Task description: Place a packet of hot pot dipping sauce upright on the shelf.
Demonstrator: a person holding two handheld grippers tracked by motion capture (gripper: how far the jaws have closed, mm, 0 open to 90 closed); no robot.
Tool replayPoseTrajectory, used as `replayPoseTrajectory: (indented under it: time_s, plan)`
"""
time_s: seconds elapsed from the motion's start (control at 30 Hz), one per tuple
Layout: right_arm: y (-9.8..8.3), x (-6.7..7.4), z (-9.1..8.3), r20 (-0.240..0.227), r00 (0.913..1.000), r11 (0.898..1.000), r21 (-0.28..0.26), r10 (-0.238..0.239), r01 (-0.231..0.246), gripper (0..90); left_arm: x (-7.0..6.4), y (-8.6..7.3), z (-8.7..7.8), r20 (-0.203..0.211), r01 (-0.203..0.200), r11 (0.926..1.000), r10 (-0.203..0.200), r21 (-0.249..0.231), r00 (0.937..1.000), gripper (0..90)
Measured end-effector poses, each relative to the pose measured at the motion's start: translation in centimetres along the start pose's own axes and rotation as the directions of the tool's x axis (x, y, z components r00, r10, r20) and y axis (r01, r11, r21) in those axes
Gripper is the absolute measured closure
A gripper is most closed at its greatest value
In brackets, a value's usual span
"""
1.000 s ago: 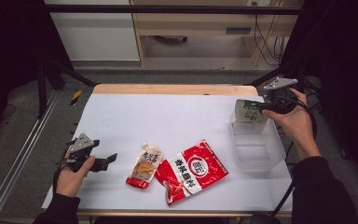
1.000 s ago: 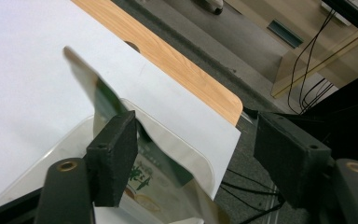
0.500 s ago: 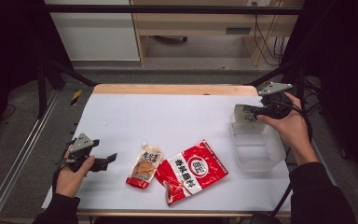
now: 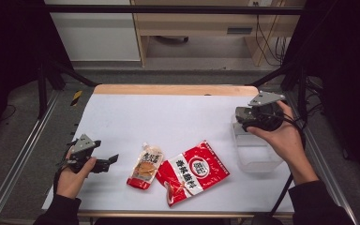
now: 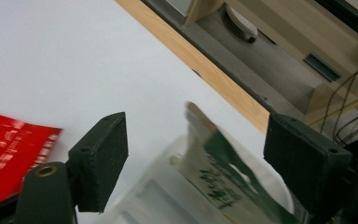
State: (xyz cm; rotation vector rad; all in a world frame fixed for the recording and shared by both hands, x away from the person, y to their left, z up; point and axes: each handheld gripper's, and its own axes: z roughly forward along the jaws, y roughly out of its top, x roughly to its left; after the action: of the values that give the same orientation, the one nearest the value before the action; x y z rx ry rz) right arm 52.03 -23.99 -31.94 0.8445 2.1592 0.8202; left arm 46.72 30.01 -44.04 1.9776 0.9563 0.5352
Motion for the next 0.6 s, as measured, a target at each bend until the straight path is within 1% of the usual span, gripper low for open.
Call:
replayPoseTrajectory:
  time_s: [0.03,0.07,0.1,0.17,0.2,0.23,0.27,0.3,0.4,0.43,0.47,0.5,0.57,0.6]
  plan:
    - [0.3,0.6,0.0,-0.010,0.9999,1.000,-0.004,-0.010,0.010,20.1,-0.1,0.1,0.0,0.000,-0.005,1.0000,0.005,-0.001,1.0000,6.5]
    - [0.3,0.6,0.0,-0.010,0.9999,1.000,-0.004,-0.010,0.010,20.1,-0.1,0.1,0.0,0.000,-0.005,1.0000,0.005,-0.001,1.0000,6.5]
    - [0.9,1.9,0.0,-0.026,0.9993,1.000,-0.013,-0.026,0.026,18.7,-0.3,0.2,-0.1,-0.005,-0.012,0.9999,0.012,-0.004,0.9999,6.5]
    - [1.5,3.0,0.2,-0.043,0.9986,0.999,-0.020,-0.030,0.030,17.8,-0.6,0.3,-0.2,-0.004,-0.017,0.9998,0.017,-0.006,0.9999,6.2]
    - [1.5,3.0,0.2,-0.043,0.9986,0.999,-0.020,-0.030,0.030,17.8,-0.6,0.3,-0.2,-0.004,-0.017,0.9998,0.017,-0.006,0.9999,6.2]
    - [1.7,3.6,0.3,-0.050,0.9981,0.999,-0.019,-0.034,0.033,17.4,-0.7,0.3,-0.2,-0.007,-0.022,0.9997,0.022,-0.008,0.9997,6.2]
    - [2.3,4.9,0.6,-0.072,0.9962,0.999,-0.025,-0.048,0.047,16.4,-1.0,0.3,-0.4,-0.007,-0.032,0.9995,0.032,-0.009,0.9995,6.2]
    - [2.5,5.4,0.7,-0.079,0.9956,0.998,-0.026,-0.052,0.050,16.0,-1.0,0.3,-0.4,-0.007,-0.032,0.9995,0.032,-0.009,0.9995,6.2]
    - [3.1,7.0,1.3,-0.105,0.9927,0.998,-0.030,-0.060,0.057,15.6,-1.7,0.3,-0.7,-0.010,-0.049,0.9988,0.049,0.000,0.9987,6.2]
    - [3.3,7.4,1.5,-0.116,0.9915,0.998,-0.030,-0.059,0.056,14.8,-1.7,0.3,-0.7,-0.010,-0.049,0.9988,0.049,0.000,0.9987,6.2]
    - [3.3,7.4,1.5,-0.116,0.9915,0.998,-0.030,-0.059,0.056,14.8,-2.0,0.3,-0.8,-0.009,-0.055,0.9985,0.055,0.000,0.9984,6.2]
    - [3.6,8.5,2.0,-0.133,0.9892,0.998,-0.028,-0.061,0.058,13.6,-2.5,0.3,-1.0,-0.007,-0.065,0.9979,0.065,0.001,0.9978,6.2]
    - [3.8,9.3,2.3,-0.150,0.9867,0.998,-0.023,-0.063,0.060,12.0,-2.7,0.2,-1.1,-0.006,-0.072,0.9974,0.072,0.001,0.9974,6.4]
    - [3.9,9.8,2.6,-0.158,0.9852,0.998,-0.025,-0.065,0.062,11.6,-3.2,0.0,-1.3,-0.008,-0.080,0.9968,0.080,0.005,0.9968,6.5]
